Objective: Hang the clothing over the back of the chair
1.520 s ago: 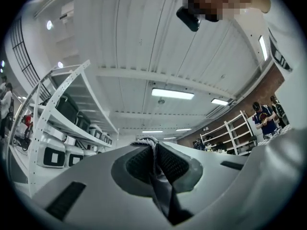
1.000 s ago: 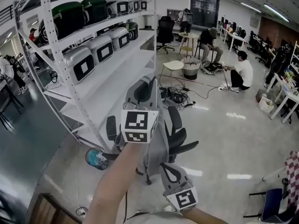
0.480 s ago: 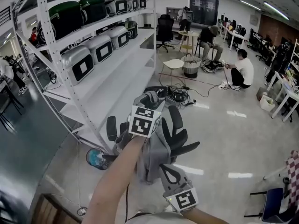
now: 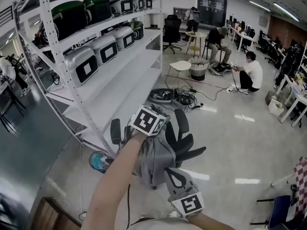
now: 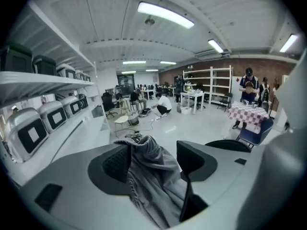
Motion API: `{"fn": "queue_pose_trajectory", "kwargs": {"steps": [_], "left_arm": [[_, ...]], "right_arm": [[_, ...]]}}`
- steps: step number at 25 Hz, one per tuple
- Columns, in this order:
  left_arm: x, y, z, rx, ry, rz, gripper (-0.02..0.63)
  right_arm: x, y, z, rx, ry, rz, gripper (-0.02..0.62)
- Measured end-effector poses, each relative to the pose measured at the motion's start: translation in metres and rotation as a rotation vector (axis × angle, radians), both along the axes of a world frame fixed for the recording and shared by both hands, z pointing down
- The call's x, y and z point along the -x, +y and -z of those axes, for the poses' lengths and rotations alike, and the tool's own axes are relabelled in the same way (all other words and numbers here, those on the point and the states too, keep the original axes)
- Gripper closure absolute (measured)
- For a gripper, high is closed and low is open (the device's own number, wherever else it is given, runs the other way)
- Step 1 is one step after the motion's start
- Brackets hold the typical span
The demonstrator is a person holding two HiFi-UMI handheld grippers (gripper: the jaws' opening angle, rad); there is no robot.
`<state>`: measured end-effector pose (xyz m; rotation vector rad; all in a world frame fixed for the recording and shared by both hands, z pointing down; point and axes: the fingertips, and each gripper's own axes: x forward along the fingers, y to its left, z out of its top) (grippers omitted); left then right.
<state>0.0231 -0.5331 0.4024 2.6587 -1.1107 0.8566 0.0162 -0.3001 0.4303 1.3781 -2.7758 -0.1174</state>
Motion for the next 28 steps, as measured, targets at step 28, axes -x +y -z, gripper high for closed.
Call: {"fn": "queue_pose_trajectory", "kwargs": {"steps": [28], "left_arm": [[0.019, 0.031, 0.014, -0.086, -0.162, 0.024, 0.382]], "right_arm": [[-0.003, 0.003, -0.001, -0.003, -0.015, 0.066, 0.58]]}}
